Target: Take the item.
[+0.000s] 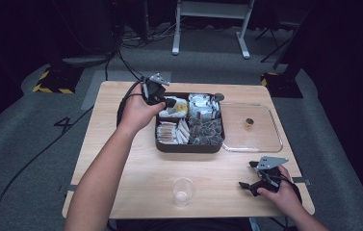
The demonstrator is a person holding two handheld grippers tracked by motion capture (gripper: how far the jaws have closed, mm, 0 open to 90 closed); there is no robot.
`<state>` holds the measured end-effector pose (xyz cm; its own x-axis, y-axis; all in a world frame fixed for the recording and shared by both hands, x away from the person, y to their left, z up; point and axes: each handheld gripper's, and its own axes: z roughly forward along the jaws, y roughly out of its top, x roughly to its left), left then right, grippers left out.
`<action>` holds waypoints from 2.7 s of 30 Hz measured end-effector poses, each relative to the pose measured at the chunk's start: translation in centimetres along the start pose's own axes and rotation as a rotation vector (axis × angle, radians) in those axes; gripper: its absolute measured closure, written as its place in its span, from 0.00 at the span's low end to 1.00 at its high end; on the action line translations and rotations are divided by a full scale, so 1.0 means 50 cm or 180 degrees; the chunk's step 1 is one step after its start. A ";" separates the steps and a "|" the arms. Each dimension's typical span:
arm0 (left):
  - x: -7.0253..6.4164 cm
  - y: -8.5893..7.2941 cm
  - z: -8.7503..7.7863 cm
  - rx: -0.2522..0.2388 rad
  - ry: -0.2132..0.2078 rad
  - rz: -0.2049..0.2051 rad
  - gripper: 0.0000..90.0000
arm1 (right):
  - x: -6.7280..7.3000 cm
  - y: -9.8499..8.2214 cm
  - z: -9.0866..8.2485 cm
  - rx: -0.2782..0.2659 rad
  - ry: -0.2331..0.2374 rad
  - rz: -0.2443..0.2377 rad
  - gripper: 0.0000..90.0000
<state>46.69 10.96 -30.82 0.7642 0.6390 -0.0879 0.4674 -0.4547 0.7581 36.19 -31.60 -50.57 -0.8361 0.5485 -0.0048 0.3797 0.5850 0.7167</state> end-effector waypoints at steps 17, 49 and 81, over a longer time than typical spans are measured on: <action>-0.107 -0.073 -0.071 -0.0209 -0.0205 0.0265 1.00 | -0.001 0.000 0.000 0.0000 0.0007 -0.0011 0.03; -0.268 -0.226 -0.048 -0.0271 -0.0560 0.0490 1.00 | -0.001 0.000 0.000 -0.0001 0.0007 -0.0010 0.03; -0.296 -0.306 -0.015 -0.0202 -0.0921 0.0304 0.65 | 0.000 0.000 -0.001 -0.0002 0.0007 -0.0006 0.03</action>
<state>27.90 8.90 -40.64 0.9024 0.3879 -0.1878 0.3657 -0.4588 0.8098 36.19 -31.64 -50.57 -0.8377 0.5461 -0.0046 0.3778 0.5856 0.7171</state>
